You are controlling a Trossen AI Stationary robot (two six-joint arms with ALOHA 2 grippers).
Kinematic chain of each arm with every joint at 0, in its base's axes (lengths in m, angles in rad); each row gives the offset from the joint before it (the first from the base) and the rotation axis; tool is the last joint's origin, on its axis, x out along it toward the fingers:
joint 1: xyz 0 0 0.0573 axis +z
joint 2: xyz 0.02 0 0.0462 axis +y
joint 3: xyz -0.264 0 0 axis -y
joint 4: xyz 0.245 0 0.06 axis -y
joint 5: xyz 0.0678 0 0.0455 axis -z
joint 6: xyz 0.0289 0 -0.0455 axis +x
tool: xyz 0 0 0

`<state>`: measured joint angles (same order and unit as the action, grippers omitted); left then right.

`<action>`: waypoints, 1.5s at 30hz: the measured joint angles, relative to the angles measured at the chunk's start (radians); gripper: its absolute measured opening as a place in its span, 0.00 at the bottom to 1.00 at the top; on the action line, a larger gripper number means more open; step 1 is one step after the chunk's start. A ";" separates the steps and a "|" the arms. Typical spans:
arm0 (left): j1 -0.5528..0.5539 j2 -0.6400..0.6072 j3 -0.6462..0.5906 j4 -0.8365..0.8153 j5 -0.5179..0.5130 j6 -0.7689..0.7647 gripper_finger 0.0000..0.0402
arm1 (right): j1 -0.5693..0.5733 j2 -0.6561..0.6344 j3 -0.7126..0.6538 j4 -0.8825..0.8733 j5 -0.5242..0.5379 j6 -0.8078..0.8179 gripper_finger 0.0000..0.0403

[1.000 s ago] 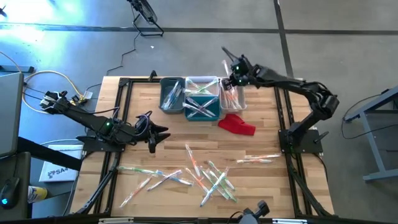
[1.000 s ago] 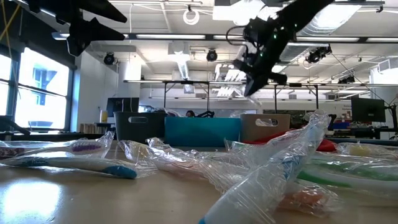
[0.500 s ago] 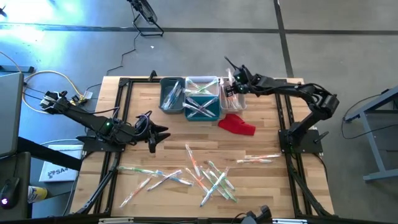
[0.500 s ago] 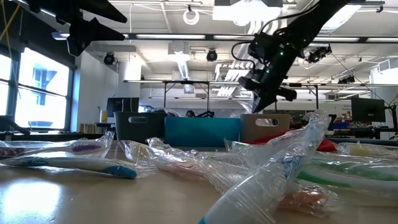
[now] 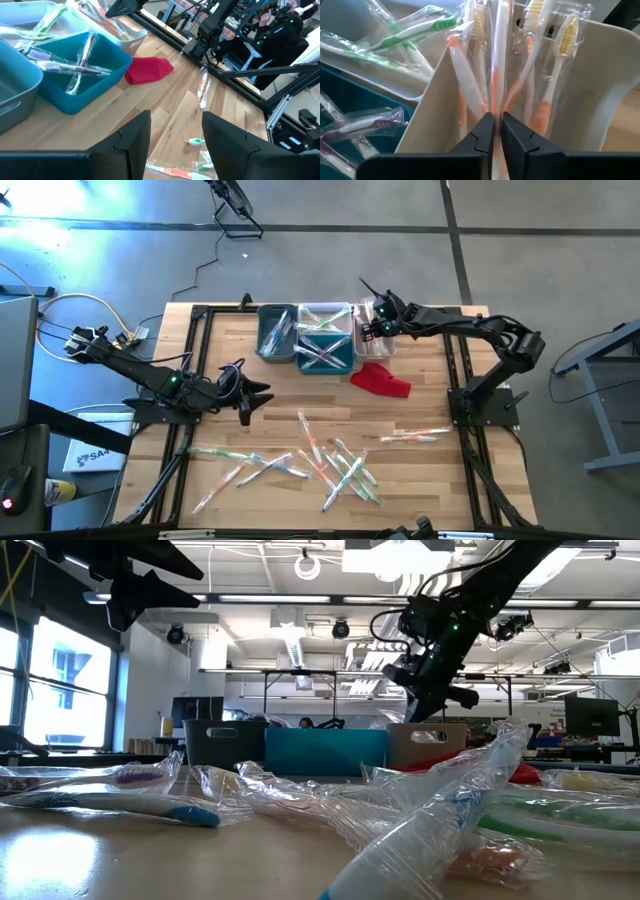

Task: Pick & Place Toothbrushes
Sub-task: Put the orange toothbrush into the white bin

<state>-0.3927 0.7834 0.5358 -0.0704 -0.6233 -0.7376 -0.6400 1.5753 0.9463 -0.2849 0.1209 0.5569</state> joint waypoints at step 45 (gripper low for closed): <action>0.000 0.000 0.000 -0.011 0.010 0.007 0.44 | 0.412 -0.484 0.001 -0.513 -0.251 0.033 0.11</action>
<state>-0.3931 0.7834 0.5358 -0.0811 -0.6132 -0.7303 -0.2284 1.0912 0.9470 -0.7981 -0.1299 0.5903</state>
